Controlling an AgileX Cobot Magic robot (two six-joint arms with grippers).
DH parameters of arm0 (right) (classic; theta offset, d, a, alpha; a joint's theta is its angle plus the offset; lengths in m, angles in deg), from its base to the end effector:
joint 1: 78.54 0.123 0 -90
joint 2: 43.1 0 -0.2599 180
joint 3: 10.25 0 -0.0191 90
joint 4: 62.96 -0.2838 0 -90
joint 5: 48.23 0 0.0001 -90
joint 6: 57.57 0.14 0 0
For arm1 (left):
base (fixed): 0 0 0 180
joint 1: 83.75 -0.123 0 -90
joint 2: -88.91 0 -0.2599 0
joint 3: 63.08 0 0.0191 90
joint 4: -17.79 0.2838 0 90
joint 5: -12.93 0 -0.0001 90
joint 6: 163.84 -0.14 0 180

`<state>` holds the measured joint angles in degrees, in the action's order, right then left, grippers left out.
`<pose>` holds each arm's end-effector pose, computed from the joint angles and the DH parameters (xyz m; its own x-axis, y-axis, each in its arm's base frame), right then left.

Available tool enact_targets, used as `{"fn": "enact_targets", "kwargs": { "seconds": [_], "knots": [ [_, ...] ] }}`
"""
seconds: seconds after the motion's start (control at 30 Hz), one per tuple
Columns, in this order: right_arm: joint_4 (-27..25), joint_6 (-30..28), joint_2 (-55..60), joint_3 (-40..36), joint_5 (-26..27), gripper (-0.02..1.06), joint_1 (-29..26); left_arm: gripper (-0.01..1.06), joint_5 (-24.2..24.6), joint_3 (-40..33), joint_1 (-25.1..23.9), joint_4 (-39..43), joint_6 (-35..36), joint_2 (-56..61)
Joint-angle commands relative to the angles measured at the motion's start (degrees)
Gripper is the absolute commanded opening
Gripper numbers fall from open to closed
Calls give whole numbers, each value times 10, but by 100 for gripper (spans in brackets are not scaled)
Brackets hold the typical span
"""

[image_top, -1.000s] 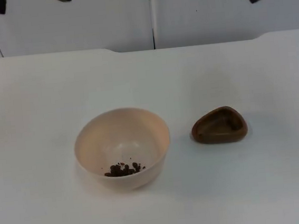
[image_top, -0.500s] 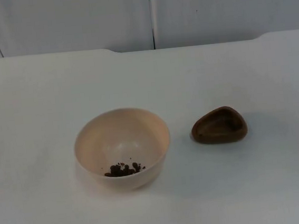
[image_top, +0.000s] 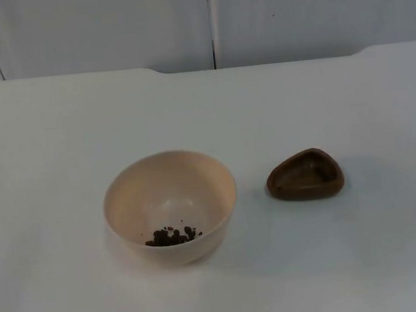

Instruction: Pick up the bowl with the left hand and pour the coffee beans from the cup into the bowl with the right hand.

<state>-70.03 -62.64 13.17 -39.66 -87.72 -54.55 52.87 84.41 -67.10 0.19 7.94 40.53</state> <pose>0.2254 0.1123 0.2995 -0.5267 -0.2268 -0.8193 -0.4603 0.8863 0.0505 0.2069 -0.0903 0.3134 -0.5115 0.0557 -0.8575 0.3962 0.9008 -0.1778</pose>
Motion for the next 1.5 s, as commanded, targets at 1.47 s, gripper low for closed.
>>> {"fn": "enact_targets", "kwargs": {
  "seconds": [1.47],
  "knots": [
    [-4,-36,-477,-162,-168,78,-2,87,168,-86,-1,48,-19,350]
  ]
}}
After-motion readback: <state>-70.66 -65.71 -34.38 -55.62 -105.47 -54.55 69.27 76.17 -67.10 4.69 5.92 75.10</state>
